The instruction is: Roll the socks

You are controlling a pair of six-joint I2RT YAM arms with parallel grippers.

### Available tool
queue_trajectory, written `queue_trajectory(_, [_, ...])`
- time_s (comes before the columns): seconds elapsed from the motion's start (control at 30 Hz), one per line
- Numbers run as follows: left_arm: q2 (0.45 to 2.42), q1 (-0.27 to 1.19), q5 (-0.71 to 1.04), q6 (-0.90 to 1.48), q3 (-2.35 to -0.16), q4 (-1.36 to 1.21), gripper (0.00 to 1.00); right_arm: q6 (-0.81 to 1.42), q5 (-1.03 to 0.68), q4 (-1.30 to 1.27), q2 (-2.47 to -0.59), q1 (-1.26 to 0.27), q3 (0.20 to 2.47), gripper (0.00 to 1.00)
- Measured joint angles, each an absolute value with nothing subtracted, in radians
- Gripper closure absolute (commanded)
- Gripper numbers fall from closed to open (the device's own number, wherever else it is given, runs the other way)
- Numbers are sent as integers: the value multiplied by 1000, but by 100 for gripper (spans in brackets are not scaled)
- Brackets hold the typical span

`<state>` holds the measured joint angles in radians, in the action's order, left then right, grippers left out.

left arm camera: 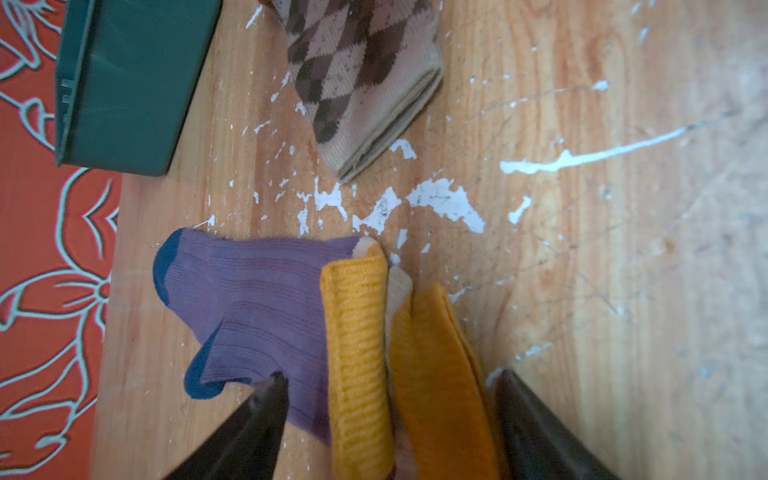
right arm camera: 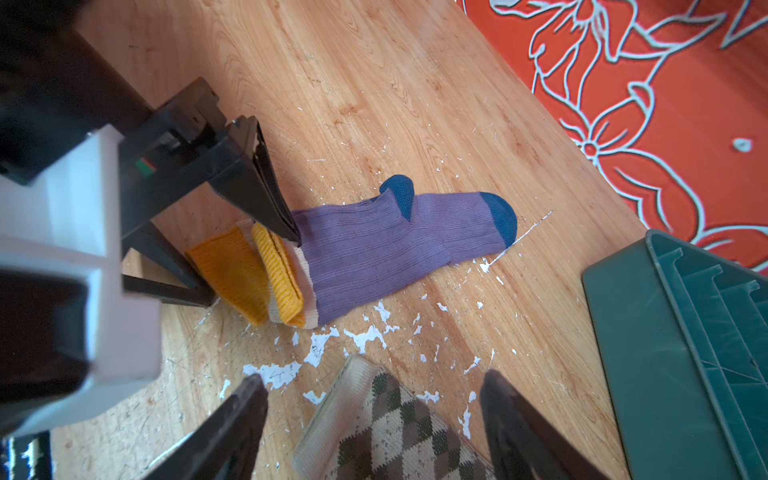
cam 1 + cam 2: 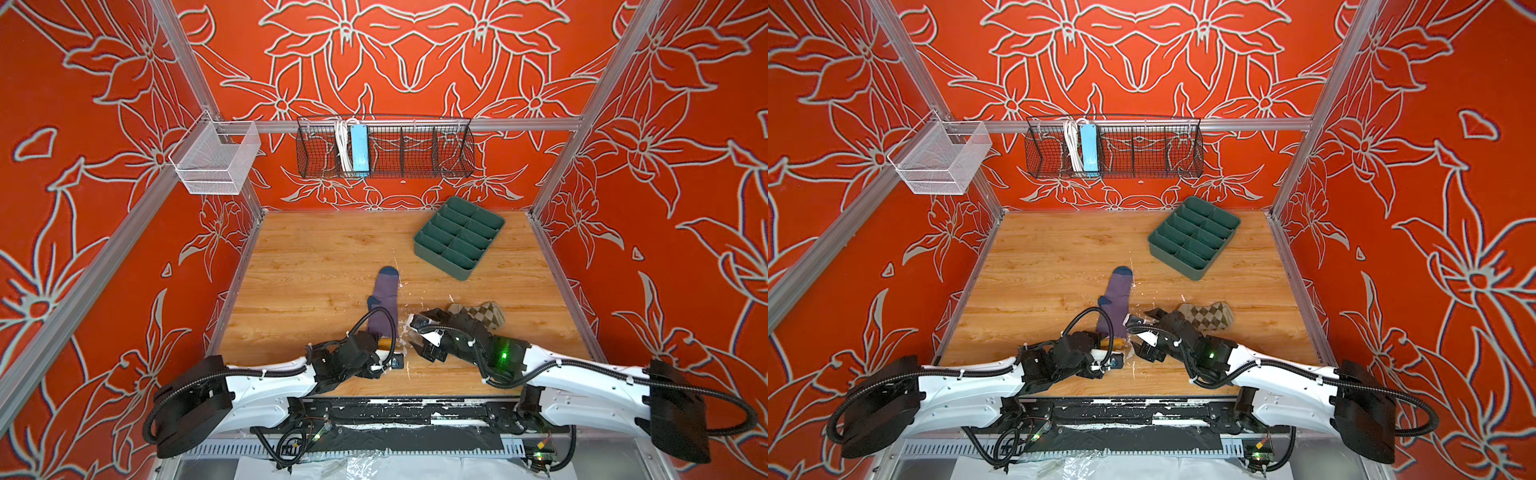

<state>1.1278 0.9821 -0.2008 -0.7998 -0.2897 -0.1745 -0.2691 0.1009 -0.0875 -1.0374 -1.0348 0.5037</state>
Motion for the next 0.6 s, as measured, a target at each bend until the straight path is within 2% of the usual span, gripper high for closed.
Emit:
queue_trajectory(0.13, [1134,982,-238,-797,-290,-188,29,-266,102,-88,-1034,-1032,501,15])
queue_trajectory(0.37, [1072,976,-263,-796,-290,-175,49,-257,101,-88,-1026,-1027,496,15])
queue_trajectory(0.6, [1047,941,-229,-785,-294,-158,59,-253,101,-88,-1027,-1024,496,15])
